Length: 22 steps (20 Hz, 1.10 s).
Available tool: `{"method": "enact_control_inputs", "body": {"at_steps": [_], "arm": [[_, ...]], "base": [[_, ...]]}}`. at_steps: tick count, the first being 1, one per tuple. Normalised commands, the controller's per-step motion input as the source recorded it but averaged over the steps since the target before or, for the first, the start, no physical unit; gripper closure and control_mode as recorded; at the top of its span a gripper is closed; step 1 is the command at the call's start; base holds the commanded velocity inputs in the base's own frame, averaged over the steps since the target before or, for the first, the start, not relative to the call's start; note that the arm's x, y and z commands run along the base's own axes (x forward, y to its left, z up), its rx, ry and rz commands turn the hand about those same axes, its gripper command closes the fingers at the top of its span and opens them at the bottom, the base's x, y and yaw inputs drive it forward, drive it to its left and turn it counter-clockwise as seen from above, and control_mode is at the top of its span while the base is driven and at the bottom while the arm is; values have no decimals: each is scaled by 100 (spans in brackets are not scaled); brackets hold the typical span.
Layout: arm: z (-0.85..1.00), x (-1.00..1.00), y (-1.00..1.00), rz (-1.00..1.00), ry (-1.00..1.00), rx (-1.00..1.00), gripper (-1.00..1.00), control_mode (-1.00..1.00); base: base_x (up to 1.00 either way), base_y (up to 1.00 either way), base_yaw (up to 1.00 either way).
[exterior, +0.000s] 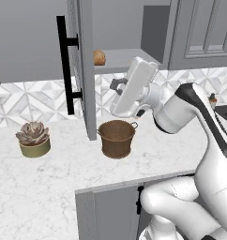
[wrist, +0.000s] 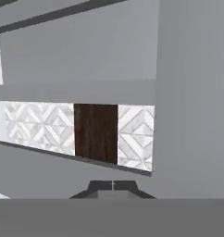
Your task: Open the cabinet, pick up the bread from the cabinet and place it in the basket. Then move the basket to the dining counter.
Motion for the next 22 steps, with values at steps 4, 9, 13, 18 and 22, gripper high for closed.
{"method": "enact_control_inputs", "body": {"at_steps": [4, 9, 13, 18, 22], "arm": [[2, -1, -74, -3, -39, -14, 100, -100], [5, -1, -49, -10, -53, -22, 100, -100], [21, -4, -33, -22, -49, -18, 100, -100], [19, -3, -8, -48, -32, -18, 100, -100], [-16, 0, 3, -85, -18, -19, 100, -100]], "base": [[0, 0, 0], [0, 0, 0], [0, 0, 0], [0, 0, 0], [0, 0, 0]]}}
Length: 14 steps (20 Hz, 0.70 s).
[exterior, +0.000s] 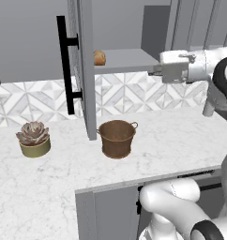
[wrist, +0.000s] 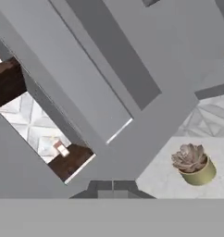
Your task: Open the cabinet, pick up the bread from the cabinet and place it in the basket. Then move the basket to the dining counter.
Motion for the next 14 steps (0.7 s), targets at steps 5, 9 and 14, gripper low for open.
{"method": "enact_control_inputs", "body": {"at_steps": [5, 9, 14], "arm": [[-20, 7, 1, -88, -1, -14, 100, -100], [27, 0, -28, -42, 9, 0, 100, -100], [48, 5, -34, -6, 3, -1, 100, -100]], "base": [[0, 0, 0], [0, 0, 0], [0, 0, 0]]}}
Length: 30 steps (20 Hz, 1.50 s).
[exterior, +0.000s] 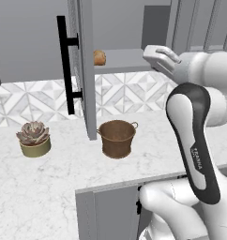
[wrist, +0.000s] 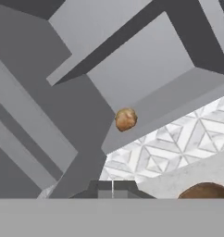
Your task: Open the cabinet, pick up the bread from the cabinet and place it in the basket. Then move the basket to the dining counter.
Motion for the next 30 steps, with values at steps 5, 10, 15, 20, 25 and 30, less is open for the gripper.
{"method": "enact_control_inputs", "body": {"at_steps": [5, 10, 15, 20, 25, 30], "arm": [[9, 0, 0, -5, 1, -18, 100, -100], [0, 21, -2, -3, 2, -24, 100, -100], [0, 26, -28, 7, 2, -4, 100, -100], [-15, 16, 9, 11, -6, 7, 100, -100], [-5, 50, 47, -4, -1, -4, -100, -100], [0, 56, 12, -4, 15, -3, -100, -100]], "base": [[0, 0, 0], [0, 0, 0], [0, 0, 0], [0, 0, 0], [0, 0, 0], [0, 0, 0]]}}
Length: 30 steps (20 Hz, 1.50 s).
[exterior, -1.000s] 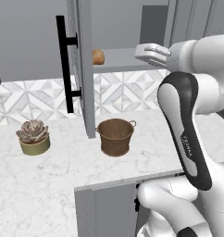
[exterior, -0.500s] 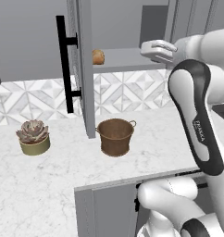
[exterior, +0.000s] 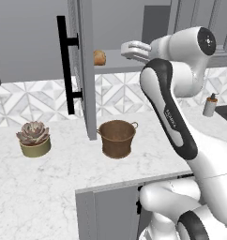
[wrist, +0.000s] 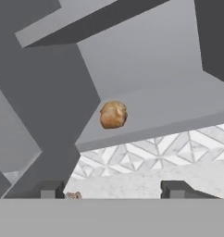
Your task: Open the cabinet, pick up the bread from the cabinet and place it in the basket. Then move the basket to the dining counter.
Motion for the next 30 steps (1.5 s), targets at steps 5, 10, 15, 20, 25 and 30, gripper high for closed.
{"method": "enact_control_inputs", "body": {"at_steps": [5, 10, 15, 20, 25, 30], "arm": [[-1, 58, 11, 0, 11, 0, -100, -100], [-9, 57, 32, 0, 11, 0, -100, -100], [-14, 55, 16, 0, 7, 0, -100, -100], [-13, 52, 14, 1, 0, 0, -100, -100], [-10, 23, 39, 1, -3, 0, -100, -100], [-10, 40, 9, 0, 1, -1, -100, -100]], "base": [[0, 0, 0], [0, 0, 0], [0, 0, 0], [0, 0, 0], [0, 0, 0], [0, 0, 0]]}}
